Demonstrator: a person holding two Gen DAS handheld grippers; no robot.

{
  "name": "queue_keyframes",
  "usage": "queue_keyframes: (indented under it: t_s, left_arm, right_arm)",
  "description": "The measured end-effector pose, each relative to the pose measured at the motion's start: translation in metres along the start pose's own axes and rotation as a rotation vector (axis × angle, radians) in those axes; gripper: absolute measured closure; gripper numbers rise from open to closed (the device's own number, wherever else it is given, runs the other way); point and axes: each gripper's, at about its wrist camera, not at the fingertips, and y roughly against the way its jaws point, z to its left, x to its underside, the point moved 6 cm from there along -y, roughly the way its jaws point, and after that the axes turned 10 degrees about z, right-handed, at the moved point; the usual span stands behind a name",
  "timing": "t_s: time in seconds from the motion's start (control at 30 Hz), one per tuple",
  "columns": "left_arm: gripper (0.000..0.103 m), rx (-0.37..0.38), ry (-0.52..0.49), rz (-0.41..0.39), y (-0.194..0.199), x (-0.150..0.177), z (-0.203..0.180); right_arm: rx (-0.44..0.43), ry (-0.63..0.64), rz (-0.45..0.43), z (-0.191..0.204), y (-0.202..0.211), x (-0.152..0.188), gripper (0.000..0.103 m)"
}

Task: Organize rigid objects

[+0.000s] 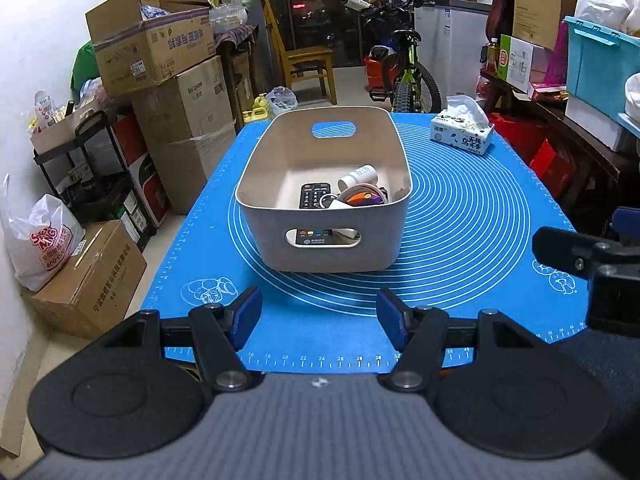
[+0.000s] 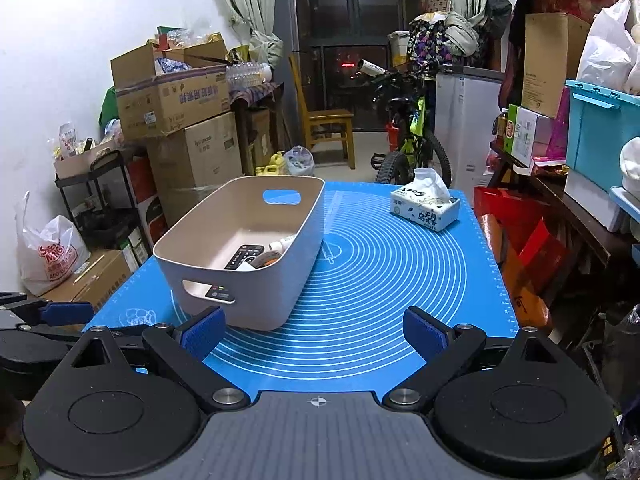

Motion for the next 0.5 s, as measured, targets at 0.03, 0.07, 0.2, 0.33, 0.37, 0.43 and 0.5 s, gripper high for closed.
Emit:
queue_keyframes:
  t_s: [0.03, 0.07, 0.2, 0.33, 0.37, 0.43, 0.5]
  left_arm:
    - [0.038, -0.001, -0.001, -0.002, 0.0003, 0.0003, 0.0000]
    - [0.038, -0.001, -0.001, -0.002, 0.0001, 0.0006, 0.0003]
    - [0.038, 0.002, 0.000, -0.001, 0.0000, 0.0002, 0.0005]
    - [0.038, -0.001, -0.012, -0.001, 0.0003, 0.0015, -0.0009]
    - [0.038, -0.002, -0.013, 0.000, -0.0003, 0.0019, -0.0010]
    - [0.038, -0.001, -0.013, 0.000, -0.0001, 0.0024, -0.0014]
    - [0.038, -0.001, -0.013, -0.001, -0.0004, 0.0024, -0.0019]
  right_arm:
    - [0.000, -0.002, -0.002, 0.0001, 0.0003, 0.0004, 0.007]
    - [0.000, -0.003, -0.003, 0.0002, 0.0008, 0.0009, 0.007]
    - [-0.003, -0.006, -0.002, -0.0001, 0.0009, 0.0007, 0.007]
    - [-0.001, -0.005, -0.002, -0.0004, 0.0008, 0.0009, 0.007]
    - [0.000, -0.006, -0.001, 0.0000, 0.0006, 0.0003, 0.007]
    - [-0.001, -0.010, 0.002, -0.0003, 0.0000, 0.0008, 0.007]
    - [-0.002, -0.014, 0.004, -0.0003, -0.0006, 0.0001, 0.007]
